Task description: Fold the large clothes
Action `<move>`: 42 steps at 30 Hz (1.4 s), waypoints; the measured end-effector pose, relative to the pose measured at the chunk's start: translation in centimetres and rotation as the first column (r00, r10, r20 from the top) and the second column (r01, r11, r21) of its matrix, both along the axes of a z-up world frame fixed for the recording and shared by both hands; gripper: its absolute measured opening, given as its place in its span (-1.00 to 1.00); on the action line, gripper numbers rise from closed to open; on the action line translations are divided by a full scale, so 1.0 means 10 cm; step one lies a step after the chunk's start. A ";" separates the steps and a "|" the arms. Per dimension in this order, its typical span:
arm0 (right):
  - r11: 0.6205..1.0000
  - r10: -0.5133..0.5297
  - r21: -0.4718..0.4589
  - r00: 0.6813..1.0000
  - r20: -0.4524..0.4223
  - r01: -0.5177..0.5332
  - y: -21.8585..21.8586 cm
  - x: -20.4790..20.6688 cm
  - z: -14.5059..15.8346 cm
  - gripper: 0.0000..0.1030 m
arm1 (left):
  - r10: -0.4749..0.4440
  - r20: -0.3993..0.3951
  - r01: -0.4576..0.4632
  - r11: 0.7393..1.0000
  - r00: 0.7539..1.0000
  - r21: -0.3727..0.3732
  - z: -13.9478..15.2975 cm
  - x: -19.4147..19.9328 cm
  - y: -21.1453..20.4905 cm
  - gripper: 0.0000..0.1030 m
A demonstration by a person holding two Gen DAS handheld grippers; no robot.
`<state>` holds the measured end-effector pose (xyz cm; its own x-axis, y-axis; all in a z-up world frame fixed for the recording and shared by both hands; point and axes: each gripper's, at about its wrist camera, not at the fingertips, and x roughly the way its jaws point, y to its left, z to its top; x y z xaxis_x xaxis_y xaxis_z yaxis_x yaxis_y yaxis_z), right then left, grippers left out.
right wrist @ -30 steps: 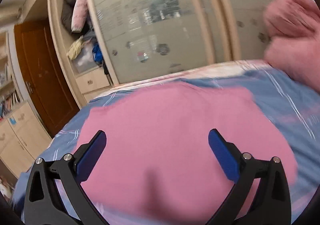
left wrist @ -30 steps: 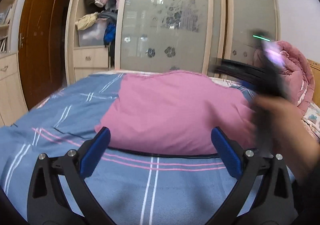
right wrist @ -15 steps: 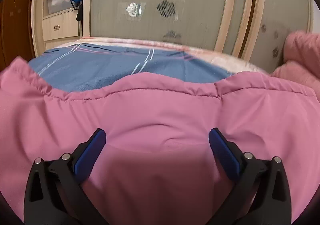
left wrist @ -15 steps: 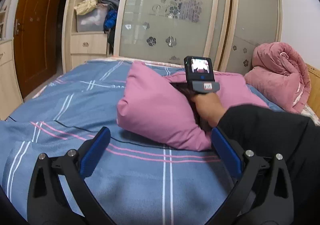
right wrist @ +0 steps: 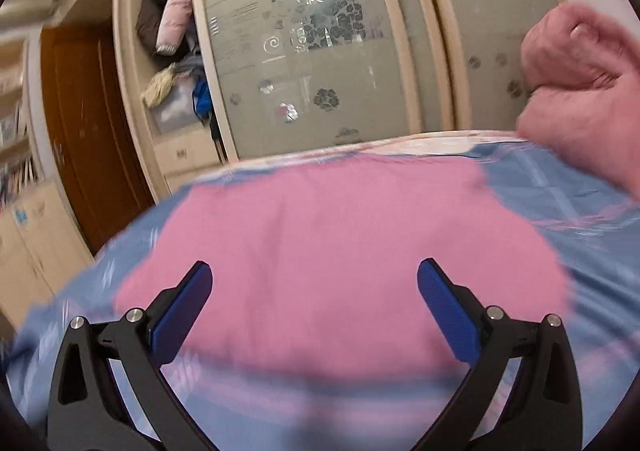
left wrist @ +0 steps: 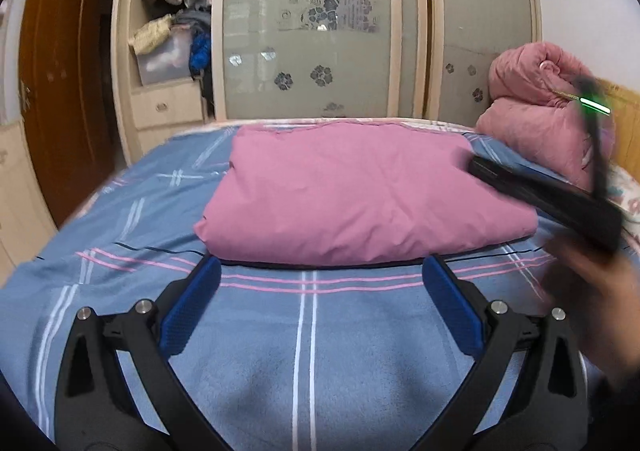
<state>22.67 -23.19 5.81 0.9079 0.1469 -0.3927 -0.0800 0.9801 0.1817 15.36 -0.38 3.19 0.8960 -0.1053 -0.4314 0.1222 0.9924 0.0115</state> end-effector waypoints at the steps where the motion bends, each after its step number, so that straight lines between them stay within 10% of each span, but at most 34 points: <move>1: 1.000 -0.022 -0.019 1.000 -0.016 0.022 -0.09 -0.31 -0.02 0.97 | -0.002 0.006 0.002 1.000 1.000 0.002 0.00 -0.03 -0.02 0.96; 15: 0.980 -0.139 -0.145 0.990 -0.015 0.136 -0.32 -1.64 -0.26 0.97 | 0.122 0.032 -0.120 0.991 0.992 -0.061 -0.04 -0.55 -0.18 0.96; 42: 0.983 -0.142 -0.129 0.987 -0.074 0.132 -0.29 -1.48 -0.39 0.97 | 0.062 -0.063 -0.062 0.998 0.996 0.009 -0.21 -0.49 -0.17 0.96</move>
